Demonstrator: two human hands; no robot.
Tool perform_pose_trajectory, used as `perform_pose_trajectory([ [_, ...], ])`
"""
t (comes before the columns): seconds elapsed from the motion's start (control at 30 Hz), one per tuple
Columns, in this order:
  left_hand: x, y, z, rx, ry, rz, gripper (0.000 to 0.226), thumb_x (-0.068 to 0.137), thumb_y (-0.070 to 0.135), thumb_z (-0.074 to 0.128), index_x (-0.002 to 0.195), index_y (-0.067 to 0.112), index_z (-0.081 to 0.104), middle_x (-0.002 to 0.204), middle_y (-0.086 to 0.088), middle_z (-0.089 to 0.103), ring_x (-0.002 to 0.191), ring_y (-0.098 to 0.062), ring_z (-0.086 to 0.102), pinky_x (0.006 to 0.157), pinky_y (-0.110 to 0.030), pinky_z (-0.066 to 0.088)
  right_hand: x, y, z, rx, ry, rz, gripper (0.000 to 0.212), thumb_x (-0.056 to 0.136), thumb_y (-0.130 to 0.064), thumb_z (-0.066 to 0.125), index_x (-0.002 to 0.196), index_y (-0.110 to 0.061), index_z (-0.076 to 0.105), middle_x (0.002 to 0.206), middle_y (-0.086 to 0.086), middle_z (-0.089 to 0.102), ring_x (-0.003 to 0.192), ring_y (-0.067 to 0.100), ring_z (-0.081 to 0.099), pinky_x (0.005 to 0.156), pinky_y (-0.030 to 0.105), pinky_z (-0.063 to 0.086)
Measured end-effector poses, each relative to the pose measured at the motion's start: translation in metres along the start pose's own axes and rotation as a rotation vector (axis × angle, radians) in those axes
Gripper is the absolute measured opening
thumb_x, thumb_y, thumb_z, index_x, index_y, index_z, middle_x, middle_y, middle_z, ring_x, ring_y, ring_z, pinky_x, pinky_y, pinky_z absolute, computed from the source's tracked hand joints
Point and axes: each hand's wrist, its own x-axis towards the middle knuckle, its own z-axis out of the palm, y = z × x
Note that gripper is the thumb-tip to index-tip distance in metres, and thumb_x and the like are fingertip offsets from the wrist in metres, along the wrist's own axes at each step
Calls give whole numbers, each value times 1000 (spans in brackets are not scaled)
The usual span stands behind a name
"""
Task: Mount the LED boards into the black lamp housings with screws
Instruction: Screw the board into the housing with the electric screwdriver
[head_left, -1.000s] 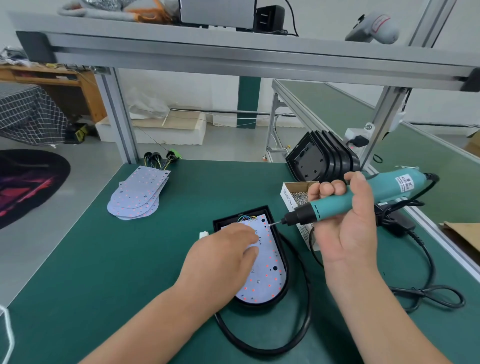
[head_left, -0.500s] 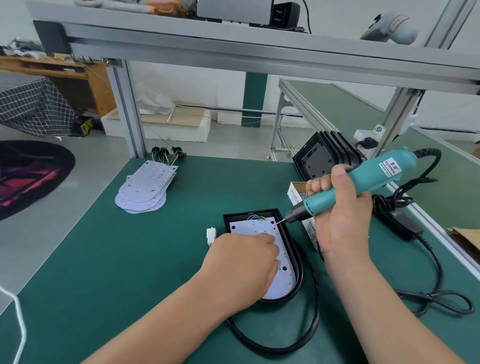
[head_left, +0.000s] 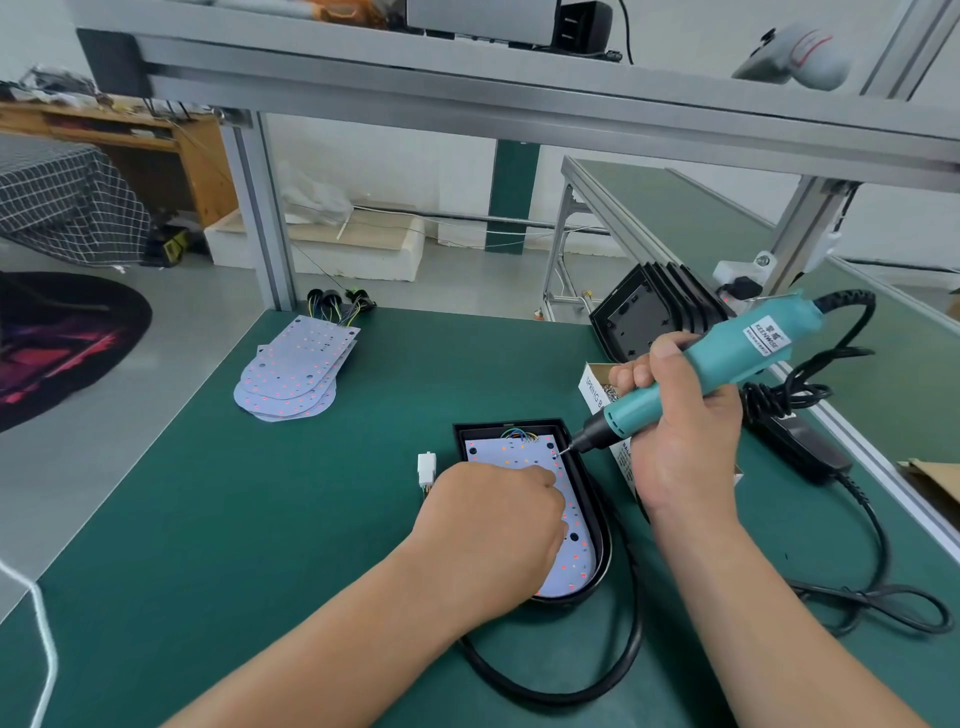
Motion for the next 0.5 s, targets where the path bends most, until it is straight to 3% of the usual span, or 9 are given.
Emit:
perform_pose_trajectory([
  [0.2,0,-1,2,-10,9,-7,36,112,35,31,103,24,64,115,5,62,80,-29,65,50,-31,20,-2,0,2,-3,-14,-8,13,96,-12,69,89,-21,62,74,3,46,68,23,45,80,35,53],
  [0.5,2,-1,1,-11,35,-14,36,112,37,31,99,24,62,104,4,58,68,-27,47,49,-31,17,-3,-3,3,10,-34,-25,12,98,-10,67,91,-20,63,72,1,48,66,21,48,80,35,53],
])
